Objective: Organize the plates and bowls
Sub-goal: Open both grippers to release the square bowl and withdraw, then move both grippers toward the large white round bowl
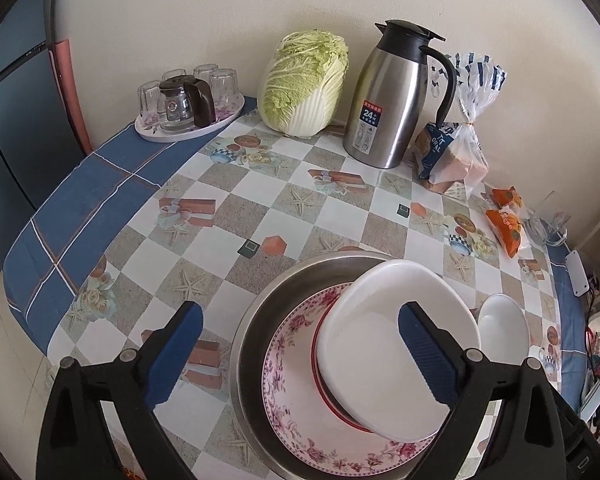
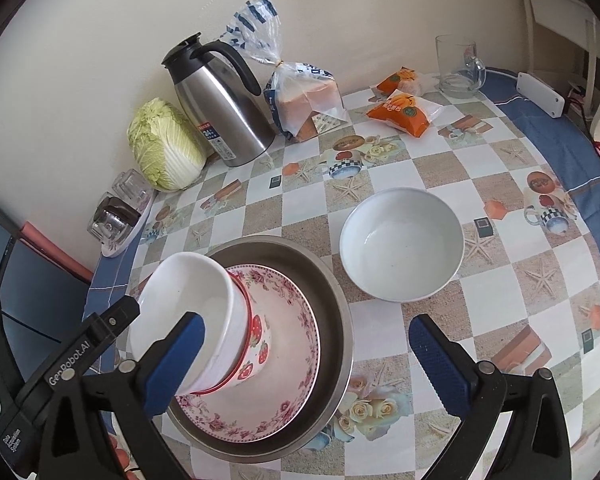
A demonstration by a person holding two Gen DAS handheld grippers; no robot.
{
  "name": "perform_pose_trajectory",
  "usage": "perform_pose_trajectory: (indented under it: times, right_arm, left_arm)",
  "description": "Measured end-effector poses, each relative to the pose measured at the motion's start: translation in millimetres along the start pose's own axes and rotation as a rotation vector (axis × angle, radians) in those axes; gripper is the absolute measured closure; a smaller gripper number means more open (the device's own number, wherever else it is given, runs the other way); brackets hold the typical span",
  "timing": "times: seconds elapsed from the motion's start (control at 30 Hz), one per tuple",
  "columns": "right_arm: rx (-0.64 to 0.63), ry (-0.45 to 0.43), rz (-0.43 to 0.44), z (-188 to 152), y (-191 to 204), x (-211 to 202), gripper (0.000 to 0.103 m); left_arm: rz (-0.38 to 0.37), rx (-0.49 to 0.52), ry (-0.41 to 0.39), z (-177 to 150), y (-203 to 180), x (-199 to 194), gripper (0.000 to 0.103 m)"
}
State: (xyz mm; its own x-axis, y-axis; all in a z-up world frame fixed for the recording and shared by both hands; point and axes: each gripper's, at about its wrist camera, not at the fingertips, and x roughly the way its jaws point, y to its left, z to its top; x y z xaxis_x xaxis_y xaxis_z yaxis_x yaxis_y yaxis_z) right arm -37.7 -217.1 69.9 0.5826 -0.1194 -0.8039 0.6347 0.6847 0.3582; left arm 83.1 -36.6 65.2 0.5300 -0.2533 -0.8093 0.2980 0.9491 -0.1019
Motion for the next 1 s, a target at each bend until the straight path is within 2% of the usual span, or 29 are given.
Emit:
perform_pose_trajectory:
  times: [0.23, 0.37, 0.43, 0.67, 1.0]
  right_arm:
    - [0.054, -0.012, -0.034, 9.1, -34.7, -4.1, 0.000]
    - [0.095, -0.023, -0.079, 15.7, -63.1, -5.3, 0.000]
    - [0.124, -0.020, -0.104, 18.3, -79.1, -3.1, 0.000]
    - [0.202, 0.020, -0.154, 20.3, -118.7, 12.8, 0.000]
    - [0.213, 0.084, -0.203, 20.3, -137.2, 41.6, 0.000]
  left_arm:
    - [-0.057, 0.090, -0.080, 2.8, -39.0, -16.5, 0.005]
    - [-0.128, 0.182, -0.090, 4.5, -76.6, -23.7, 0.005]
    - [-0.156, 0.250, -0.079, 1.7, -98.2, -24.4, 0.005]
    - [-0.177, 0.425, -0.034, -11.6, -161.4, -13.4, 0.005]
    - [-0.187, 0.494, 0.008, -18.0, -204.1, 15.5, 0.006]
